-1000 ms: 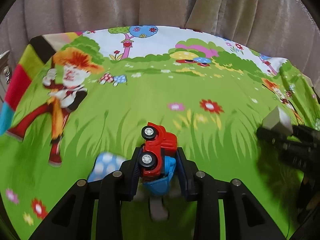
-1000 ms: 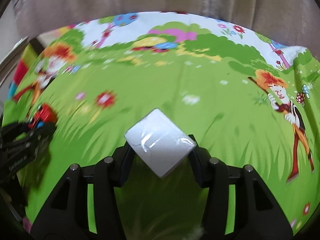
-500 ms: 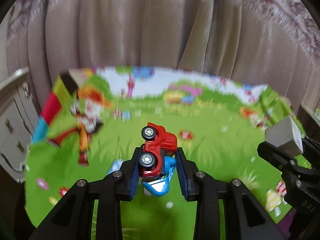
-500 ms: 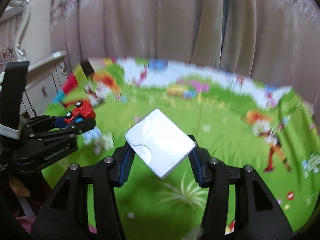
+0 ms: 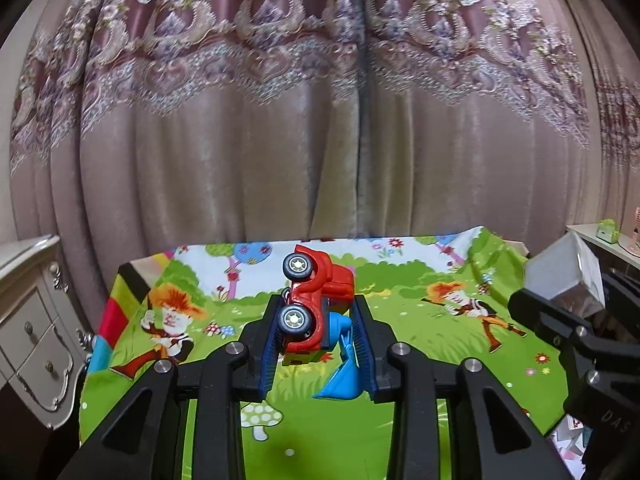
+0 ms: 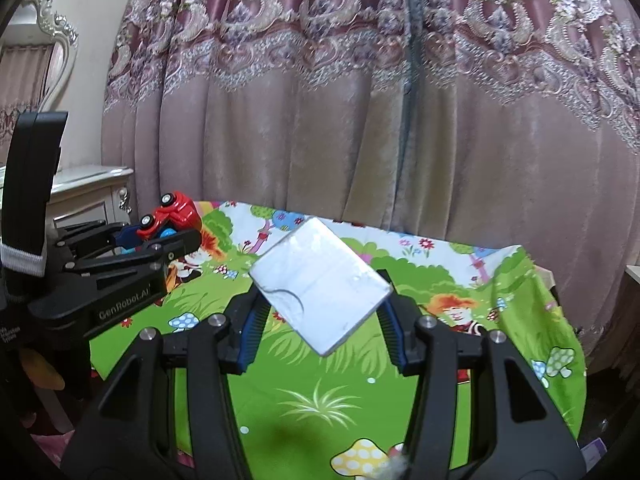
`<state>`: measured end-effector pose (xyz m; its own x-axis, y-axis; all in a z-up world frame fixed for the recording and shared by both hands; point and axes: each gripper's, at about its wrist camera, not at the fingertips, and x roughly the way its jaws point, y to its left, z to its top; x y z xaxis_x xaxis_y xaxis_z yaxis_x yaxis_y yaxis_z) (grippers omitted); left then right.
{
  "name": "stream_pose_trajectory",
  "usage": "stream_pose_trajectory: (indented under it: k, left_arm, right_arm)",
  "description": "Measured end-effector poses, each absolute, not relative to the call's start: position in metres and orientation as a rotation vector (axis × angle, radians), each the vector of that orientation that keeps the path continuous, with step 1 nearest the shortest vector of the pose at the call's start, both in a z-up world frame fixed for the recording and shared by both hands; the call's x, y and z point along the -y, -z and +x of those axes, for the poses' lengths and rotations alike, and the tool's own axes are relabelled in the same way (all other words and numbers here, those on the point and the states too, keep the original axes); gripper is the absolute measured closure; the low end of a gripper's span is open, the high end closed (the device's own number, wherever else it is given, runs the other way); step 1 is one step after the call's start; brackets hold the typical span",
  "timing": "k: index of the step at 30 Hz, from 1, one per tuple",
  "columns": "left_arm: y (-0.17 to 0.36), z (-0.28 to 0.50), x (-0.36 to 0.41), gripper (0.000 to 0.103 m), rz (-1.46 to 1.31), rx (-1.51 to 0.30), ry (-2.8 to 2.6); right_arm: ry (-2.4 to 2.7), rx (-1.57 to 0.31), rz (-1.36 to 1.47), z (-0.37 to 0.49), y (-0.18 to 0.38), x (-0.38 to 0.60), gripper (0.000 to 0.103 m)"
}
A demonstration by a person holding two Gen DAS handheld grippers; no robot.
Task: Organize rigid objects
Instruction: 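Lift the white box and red truck and carry them over the bin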
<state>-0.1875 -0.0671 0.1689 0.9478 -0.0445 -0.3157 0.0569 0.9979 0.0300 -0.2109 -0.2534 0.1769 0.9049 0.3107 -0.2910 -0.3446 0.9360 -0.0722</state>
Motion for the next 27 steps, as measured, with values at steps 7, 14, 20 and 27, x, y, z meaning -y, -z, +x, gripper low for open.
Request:
stream_pose_trajectory:
  k: [7, 14, 20, 27]
  left_arm:
    - [-0.177, -0.202, 0.087, 0.069, 0.067, -0.296, 0.089]
    - [-0.181, -0.213, 0.115, 0.069, 0.111, -0.282, 0.148]
    - [-0.182, -0.221, 0.145, 0.069, 0.156, -0.280, 0.213]
    - [-0.184, -0.228, 0.186, 0.069, 0.219, -0.271, 0.297]
  right_arm:
    - [-0.305, -0.261, -0.120, -0.229, -0.181, 0.276, 0.048]
    - [-0.260, -0.261, -0.100, -0.247, -0.180, 0.303, 0.048]
    - [-0.207, -0.271, -0.074, -0.257, -0.178, 0.332, 0.048]
    - [-0.135, -0.277, -0.040, -0.271, -0.176, 0.369, 0.048]
